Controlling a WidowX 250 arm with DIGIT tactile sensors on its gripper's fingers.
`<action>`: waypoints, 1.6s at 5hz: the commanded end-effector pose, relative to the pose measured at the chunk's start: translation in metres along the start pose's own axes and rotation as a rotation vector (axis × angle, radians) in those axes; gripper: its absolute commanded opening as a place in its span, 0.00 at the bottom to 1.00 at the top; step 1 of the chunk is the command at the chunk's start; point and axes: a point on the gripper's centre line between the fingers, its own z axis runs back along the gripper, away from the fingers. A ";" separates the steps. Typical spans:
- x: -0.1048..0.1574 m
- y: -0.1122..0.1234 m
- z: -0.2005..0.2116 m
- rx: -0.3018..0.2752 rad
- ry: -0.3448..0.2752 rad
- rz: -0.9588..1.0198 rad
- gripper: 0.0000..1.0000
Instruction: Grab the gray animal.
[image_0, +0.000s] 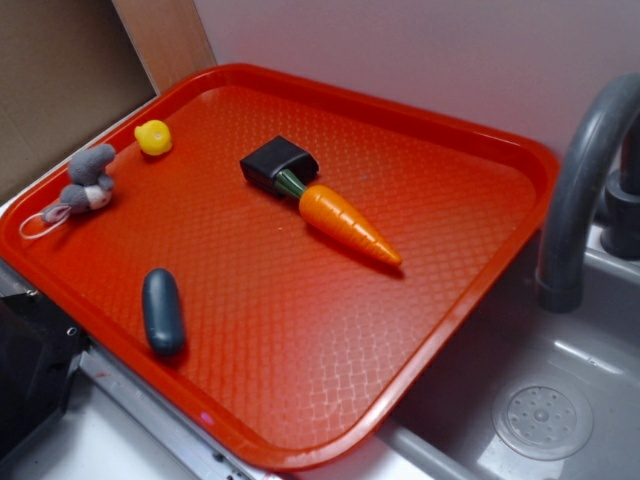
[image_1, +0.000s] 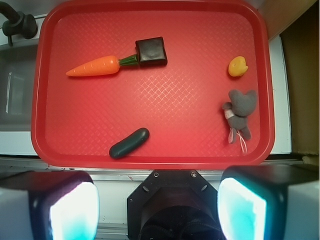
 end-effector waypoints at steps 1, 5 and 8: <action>0.000 0.000 0.000 0.000 0.000 0.000 1.00; 0.028 0.136 -0.125 -0.004 -0.010 0.193 1.00; 0.032 0.141 -0.165 0.034 -0.049 0.209 1.00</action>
